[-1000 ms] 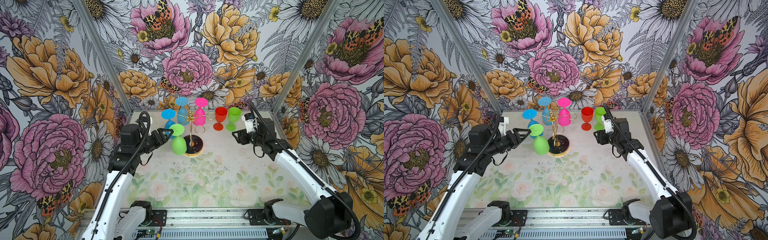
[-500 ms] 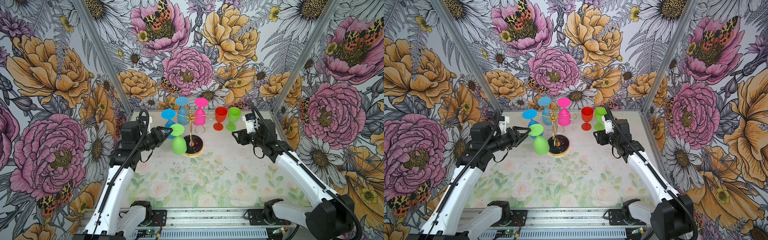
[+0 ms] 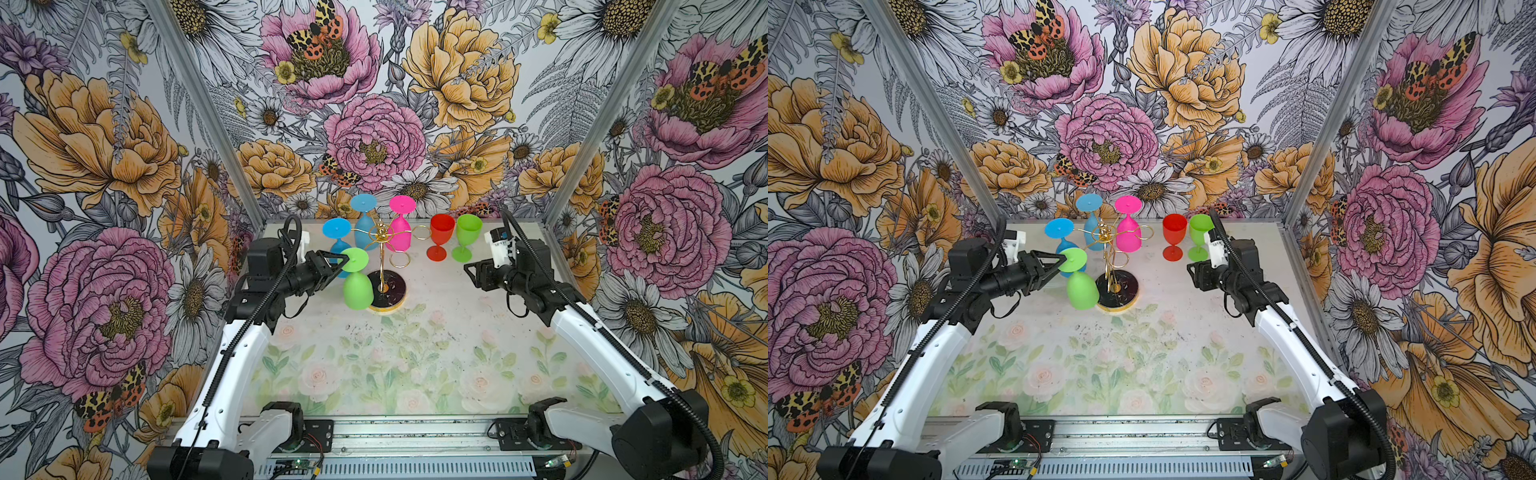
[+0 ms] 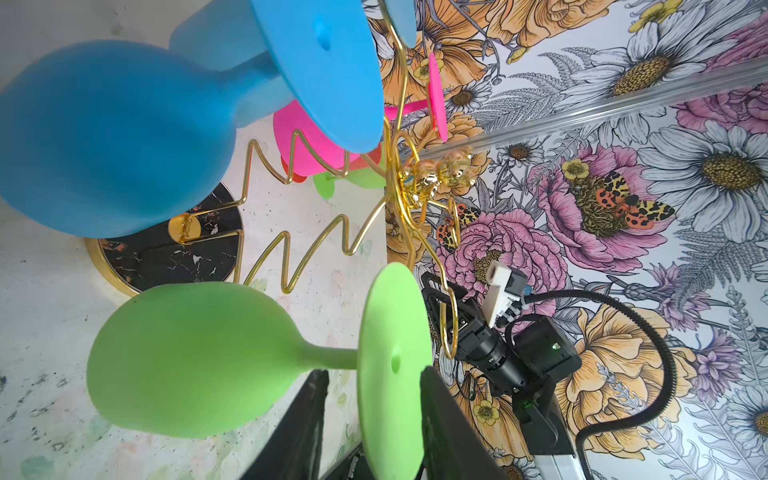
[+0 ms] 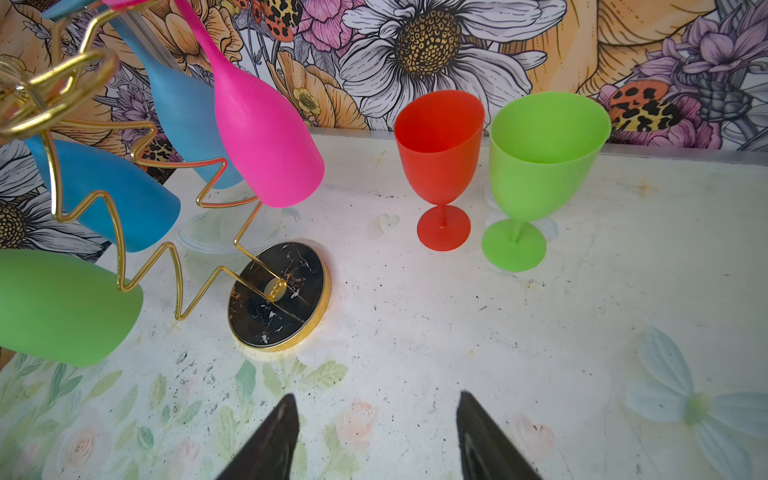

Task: Take the wine glass off the wine glass rack
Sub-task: 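Move the left gripper to the foot of the green glass hanging on the rack, then close the left gripper on the hanging green glass foot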

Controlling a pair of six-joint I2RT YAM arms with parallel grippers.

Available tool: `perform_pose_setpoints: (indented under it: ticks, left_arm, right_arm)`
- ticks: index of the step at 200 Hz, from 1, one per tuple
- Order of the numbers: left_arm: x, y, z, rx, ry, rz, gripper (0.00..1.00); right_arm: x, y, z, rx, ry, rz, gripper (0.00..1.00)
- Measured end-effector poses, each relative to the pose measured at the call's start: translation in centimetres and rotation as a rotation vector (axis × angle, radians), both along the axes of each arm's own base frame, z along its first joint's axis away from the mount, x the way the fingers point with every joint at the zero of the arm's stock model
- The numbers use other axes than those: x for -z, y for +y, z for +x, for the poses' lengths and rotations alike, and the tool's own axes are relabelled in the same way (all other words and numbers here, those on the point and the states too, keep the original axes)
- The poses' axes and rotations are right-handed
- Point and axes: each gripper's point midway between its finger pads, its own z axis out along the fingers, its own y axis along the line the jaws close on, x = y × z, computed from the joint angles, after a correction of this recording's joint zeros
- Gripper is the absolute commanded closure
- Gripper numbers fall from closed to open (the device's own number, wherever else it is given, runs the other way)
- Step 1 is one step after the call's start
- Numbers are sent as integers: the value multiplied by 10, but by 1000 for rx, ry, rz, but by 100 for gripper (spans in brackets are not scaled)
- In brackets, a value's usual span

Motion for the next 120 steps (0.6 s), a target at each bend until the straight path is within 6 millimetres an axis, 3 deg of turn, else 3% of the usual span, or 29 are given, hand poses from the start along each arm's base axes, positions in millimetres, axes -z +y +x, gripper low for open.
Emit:
perform_pose_setpoints:
  ticks: [33,120]
  left_arm:
    - [0,-2,0,9,5,-10,73]
    - [-4,-3,-1,25,0,-19,82]
  right_arm:
    - [0,0,0,0,-3,0,39]
    - [2,-1,-4,5,1,6,39]
